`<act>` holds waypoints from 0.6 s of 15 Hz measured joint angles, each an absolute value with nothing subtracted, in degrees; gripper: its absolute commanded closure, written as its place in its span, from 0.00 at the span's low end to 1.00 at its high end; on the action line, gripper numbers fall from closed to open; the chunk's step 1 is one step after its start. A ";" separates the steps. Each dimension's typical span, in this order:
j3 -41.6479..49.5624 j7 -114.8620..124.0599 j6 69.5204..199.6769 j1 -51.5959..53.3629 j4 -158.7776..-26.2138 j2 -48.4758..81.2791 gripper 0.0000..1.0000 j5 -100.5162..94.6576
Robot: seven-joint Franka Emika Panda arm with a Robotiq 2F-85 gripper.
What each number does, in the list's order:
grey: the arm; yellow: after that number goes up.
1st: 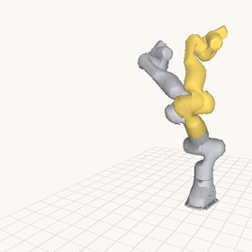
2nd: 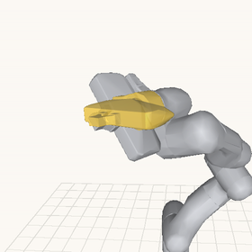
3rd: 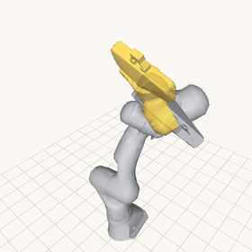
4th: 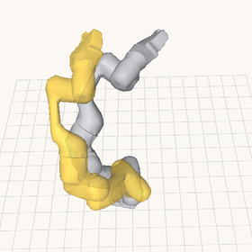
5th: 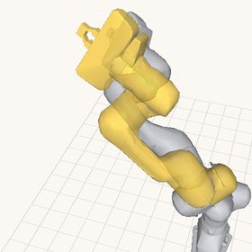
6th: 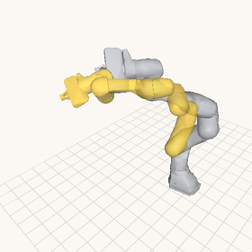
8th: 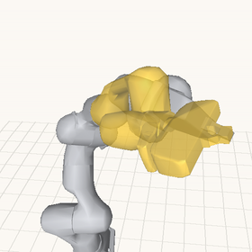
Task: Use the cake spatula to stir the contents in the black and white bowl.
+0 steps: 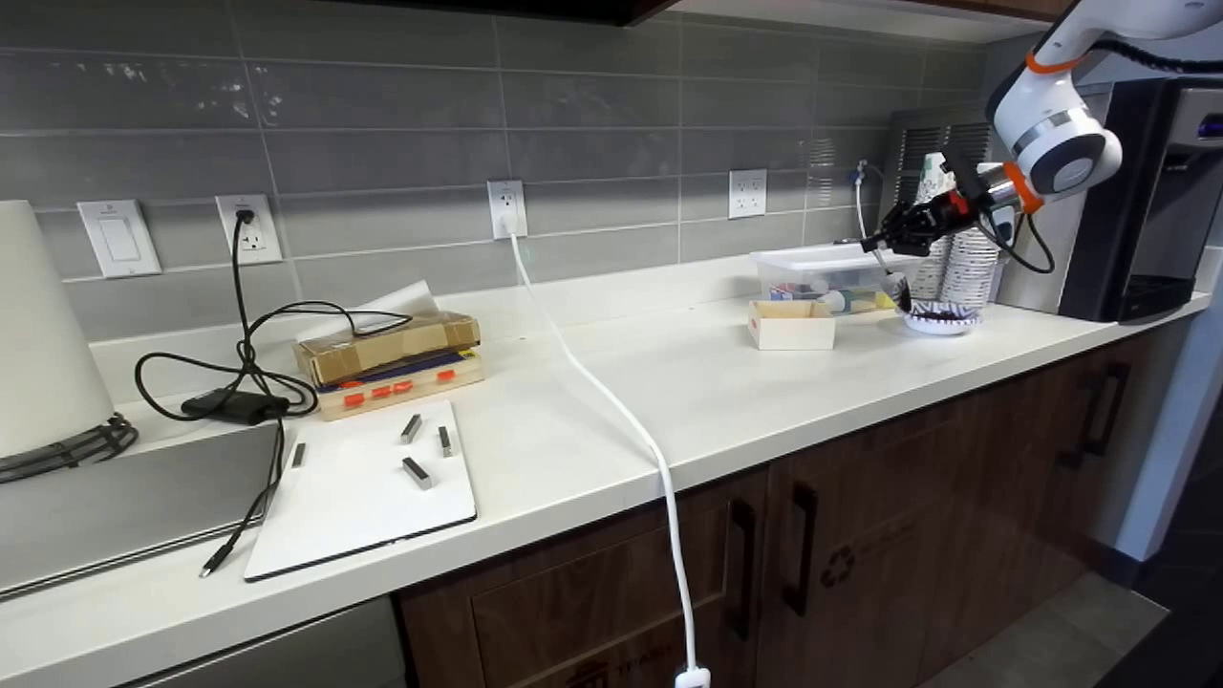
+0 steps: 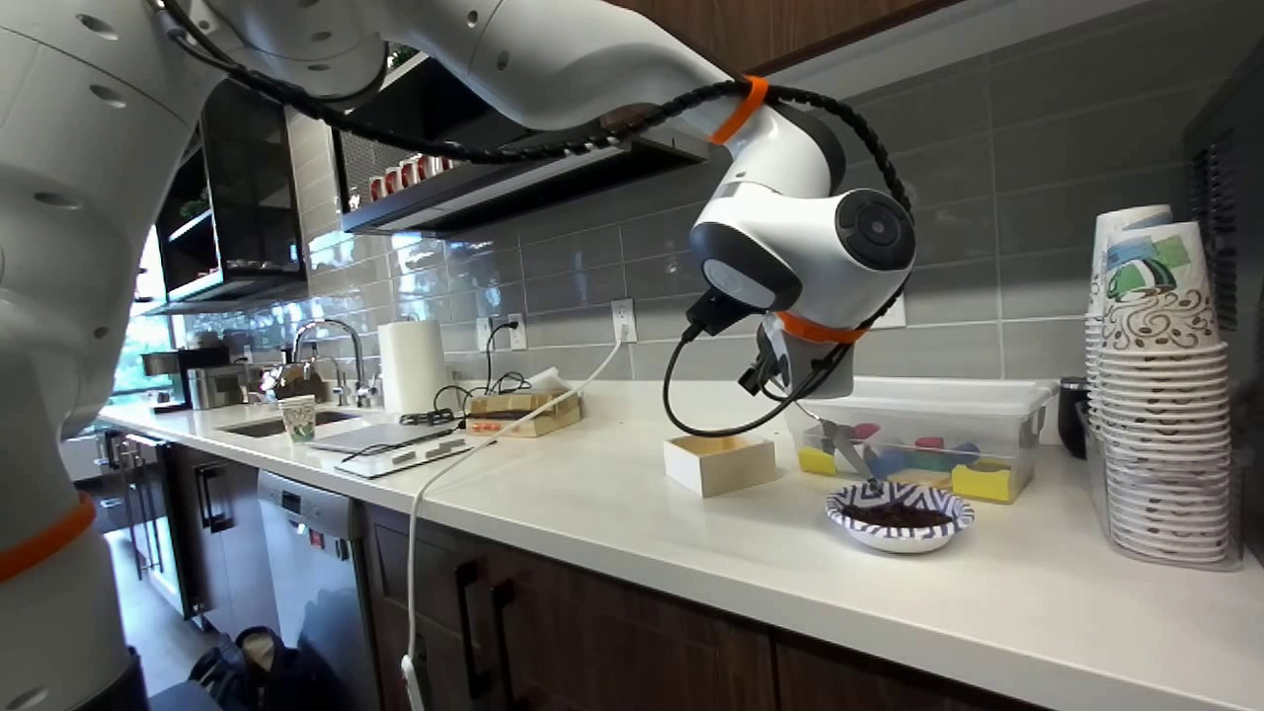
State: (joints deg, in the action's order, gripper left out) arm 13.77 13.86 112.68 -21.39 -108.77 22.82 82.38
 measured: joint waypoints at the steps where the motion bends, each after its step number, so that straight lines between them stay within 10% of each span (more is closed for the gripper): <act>1: 13.43 13.86 111.51 -21.37 -107.98 23.47 0.99 82.38; 9: 13.56 18.54 106.30 -21.33 -104.96 26.74 0.99 82.38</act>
State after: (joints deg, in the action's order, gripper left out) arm 13.56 18.54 106.30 -21.33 -104.96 26.74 82.38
